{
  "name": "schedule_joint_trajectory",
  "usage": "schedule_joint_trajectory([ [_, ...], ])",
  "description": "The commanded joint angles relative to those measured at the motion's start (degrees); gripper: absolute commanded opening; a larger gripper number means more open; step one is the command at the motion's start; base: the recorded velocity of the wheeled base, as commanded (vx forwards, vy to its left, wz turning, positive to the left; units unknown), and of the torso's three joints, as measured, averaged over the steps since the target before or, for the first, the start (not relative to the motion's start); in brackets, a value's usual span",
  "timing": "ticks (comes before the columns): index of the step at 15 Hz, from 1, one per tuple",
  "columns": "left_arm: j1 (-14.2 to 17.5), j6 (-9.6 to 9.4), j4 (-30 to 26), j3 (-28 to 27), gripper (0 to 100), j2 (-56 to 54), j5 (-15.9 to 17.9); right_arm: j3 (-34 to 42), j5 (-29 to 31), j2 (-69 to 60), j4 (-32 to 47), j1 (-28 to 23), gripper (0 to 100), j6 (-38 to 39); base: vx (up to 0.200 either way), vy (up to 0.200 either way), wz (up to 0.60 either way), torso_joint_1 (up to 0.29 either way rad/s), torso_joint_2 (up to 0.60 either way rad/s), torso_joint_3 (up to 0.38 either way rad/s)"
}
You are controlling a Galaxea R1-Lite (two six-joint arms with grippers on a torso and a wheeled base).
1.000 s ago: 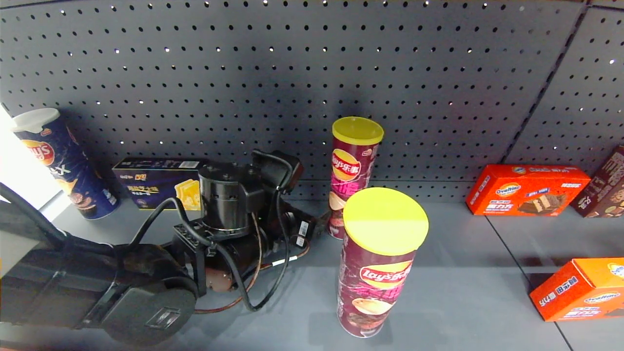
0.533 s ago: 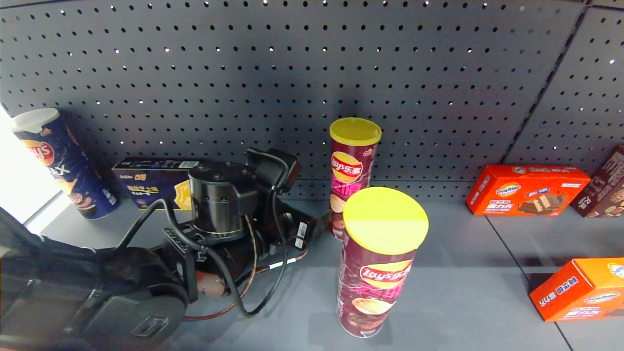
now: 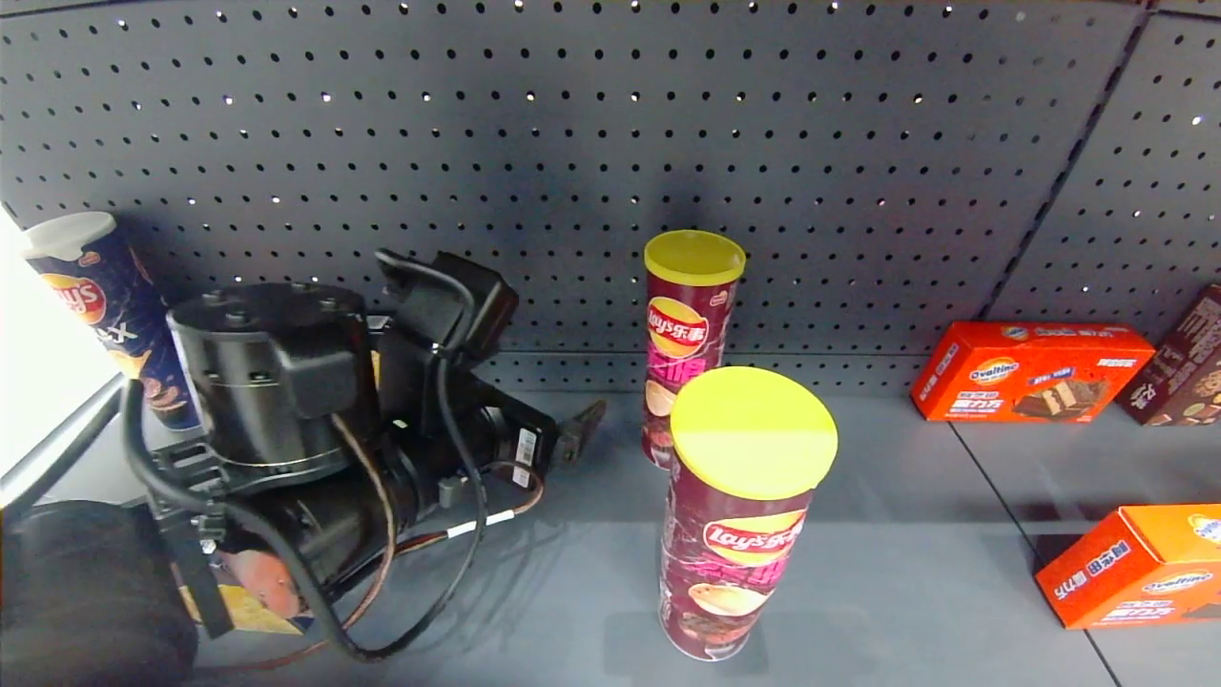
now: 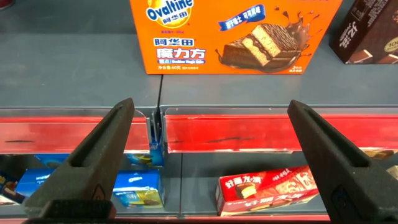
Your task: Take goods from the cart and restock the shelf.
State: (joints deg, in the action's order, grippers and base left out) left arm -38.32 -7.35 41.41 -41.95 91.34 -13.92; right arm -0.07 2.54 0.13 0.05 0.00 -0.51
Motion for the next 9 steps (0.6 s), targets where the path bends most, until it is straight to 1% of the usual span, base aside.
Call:
schedule_joint_trajectory([
  [1, -0.4, -0.47, -0.1, 2.7, 100, -6.7, 0.0, 0.1, 0.0, 0.1, 0.0, 0.0, 100, 0.0, 0.0, 0.0, 0.0, 0.0, 0.0, 0.0],
  [2, -0.5, -1.53, -1.3, 3.9, 100, -9.7, -0.1, 0.0, 0.0, 0.1, 0.0, 0.0, 100, 0.0, 0.0, 0.0, 0.0, 0.0, 0.0, 0.0],
  [3, -0.6, -1.7, -3.0, 4.5, 100, -12.3, -0.1, 0.0, 0.0, 0.0, 0.0, 0.0, 100, 0.0, 0.0, 0.0, 0.0, 0.0, 0.0, 0.0],
  [4, -0.6, -1.7, -5.2, 5.2, 100, -14.9, 0.0, 0.1, 0.0, 0.1, 0.0, 0.0, 100, 0.0, 0.0, 0.0, 0.0, 0.0, 0.0, 0.0],
  [6, -0.5, -1.7, -7.8, 5.3, 100, -17.3, 0.2, 0.0, -0.1, 0.0, 0.0, 0.0, 100, 0.0, 0.0, 0.0, 0.0, 0.0, 0.0, 0.0],
  [7, -0.5, -1.7, -7.8, 5.3, 100, -17.3, 0.2, 0.0, -0.1, 0.0, 0.0, 0.0, 100, 0.0, 0.0, 0.0, 0.0, 0.0, 0.0, 0.0],
  [9, -0.5, -1.61, -8.3, 8.1, 100, -19.3, 0.1, 0.0, 0.0, 0.0, 0.0, 0.0, 100, 0.0, 0.0, 0.0, 0.0, 0.0, 0.0, 0.0],
])
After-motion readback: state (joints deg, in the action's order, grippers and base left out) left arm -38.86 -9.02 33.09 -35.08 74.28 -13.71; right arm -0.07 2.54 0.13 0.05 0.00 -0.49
